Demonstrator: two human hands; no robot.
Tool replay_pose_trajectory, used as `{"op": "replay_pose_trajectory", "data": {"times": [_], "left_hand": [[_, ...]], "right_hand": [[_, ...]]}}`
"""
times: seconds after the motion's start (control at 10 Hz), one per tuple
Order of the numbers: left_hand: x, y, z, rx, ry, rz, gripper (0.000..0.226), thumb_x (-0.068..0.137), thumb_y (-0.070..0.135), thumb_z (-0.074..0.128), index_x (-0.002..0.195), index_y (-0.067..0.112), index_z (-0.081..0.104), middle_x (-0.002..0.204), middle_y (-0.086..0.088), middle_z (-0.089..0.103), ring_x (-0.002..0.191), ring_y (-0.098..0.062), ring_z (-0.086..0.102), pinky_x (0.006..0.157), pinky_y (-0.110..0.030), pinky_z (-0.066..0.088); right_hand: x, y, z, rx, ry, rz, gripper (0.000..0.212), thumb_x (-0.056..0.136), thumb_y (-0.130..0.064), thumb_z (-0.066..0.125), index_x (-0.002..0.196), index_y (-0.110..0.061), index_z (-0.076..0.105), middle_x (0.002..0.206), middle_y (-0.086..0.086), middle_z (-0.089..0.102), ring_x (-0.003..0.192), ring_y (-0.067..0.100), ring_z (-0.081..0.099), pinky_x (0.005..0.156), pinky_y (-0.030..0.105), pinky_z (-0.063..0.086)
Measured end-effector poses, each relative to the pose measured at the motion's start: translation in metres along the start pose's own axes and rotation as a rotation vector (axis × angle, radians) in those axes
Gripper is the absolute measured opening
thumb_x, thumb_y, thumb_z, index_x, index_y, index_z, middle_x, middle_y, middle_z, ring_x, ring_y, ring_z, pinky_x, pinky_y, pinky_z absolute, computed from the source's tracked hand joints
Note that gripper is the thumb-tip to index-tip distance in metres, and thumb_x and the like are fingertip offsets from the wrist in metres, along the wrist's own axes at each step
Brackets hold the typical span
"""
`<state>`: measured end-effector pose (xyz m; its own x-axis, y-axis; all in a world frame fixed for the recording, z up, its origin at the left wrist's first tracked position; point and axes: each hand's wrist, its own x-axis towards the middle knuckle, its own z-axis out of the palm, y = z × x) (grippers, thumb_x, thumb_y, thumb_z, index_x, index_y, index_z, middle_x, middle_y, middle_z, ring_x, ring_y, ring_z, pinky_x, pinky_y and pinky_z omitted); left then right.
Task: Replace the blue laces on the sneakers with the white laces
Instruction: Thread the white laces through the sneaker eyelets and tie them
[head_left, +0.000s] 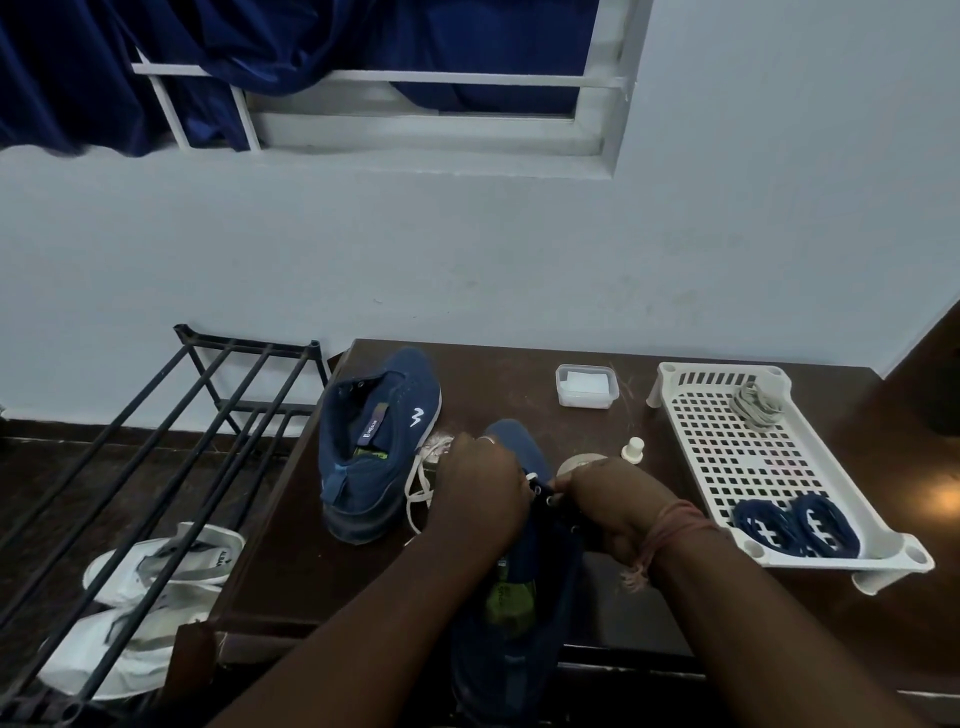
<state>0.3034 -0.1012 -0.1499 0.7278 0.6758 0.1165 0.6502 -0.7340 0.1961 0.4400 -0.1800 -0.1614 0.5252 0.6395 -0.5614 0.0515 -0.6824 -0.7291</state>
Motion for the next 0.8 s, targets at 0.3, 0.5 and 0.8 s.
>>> {"op": "replay_pose_trajectory", "data": {"times": [0.3, 0.5, 0.8], "left_hand": [[0.004, -0.003, 0.012, 0.046, -0.003, -0.066, 0.028, 0.092, 0.035, 0.05, 0.084, 0.021, 0.072, 0.095, -0.002, 0.063, 0.095, -0.023, 0.057, 0.083, -0.033, 0.04], [0.0, 0.005, -0.001, 0.119, 0.011, -0.047, 0.027, 0.098, 0.034, 0.049, 0.098, 0.019, 0.07, 0.107, -0.001, 0.06, 0.107, -0.023, 0.051, 0.086, -0.033, 0.039], [0.005, 0.003, 0.003, 0.035, -0.049, -0.11, 0.026, 0.094, 0.039, 0.053, 0.095, 0.025, 0.074, 0.107, 0.002, 0.064, 0.109, -0.021, 0.052, 0.094, -0.034, 0.041]], "right_hand": [[-0.013, -0.013, -0.002, -0.37, -0.008, -0.121, 0.032, 0.085, -0.018, 0.063, 0.116, -0.011, 0.068, 0.113, 0.013, 0.068, 0.105, 0.033, 0.064, 0.092, 0.043, 0.054], [-0.017, -0.017, 0.002, -0.311, 0.058, -0.152, 0.029, 0.085, -0.021, 0.057, 0.106, -0.006, 0.071, 0.104, 0.013, 0.069, 0.095, 0.028, 0.065, 0.084, 0.03, 0.051], [-0.026, -0.025, -0.005, -0.757, -0.017, -0.332, 0.038, 0.086, -0.022, 0.067, 0.124, -0.015, 0.065, 0.119, 0.008, 0.067, 0.113, 0.028, 0.062, 0.088, 0.029, 0.051]]}}
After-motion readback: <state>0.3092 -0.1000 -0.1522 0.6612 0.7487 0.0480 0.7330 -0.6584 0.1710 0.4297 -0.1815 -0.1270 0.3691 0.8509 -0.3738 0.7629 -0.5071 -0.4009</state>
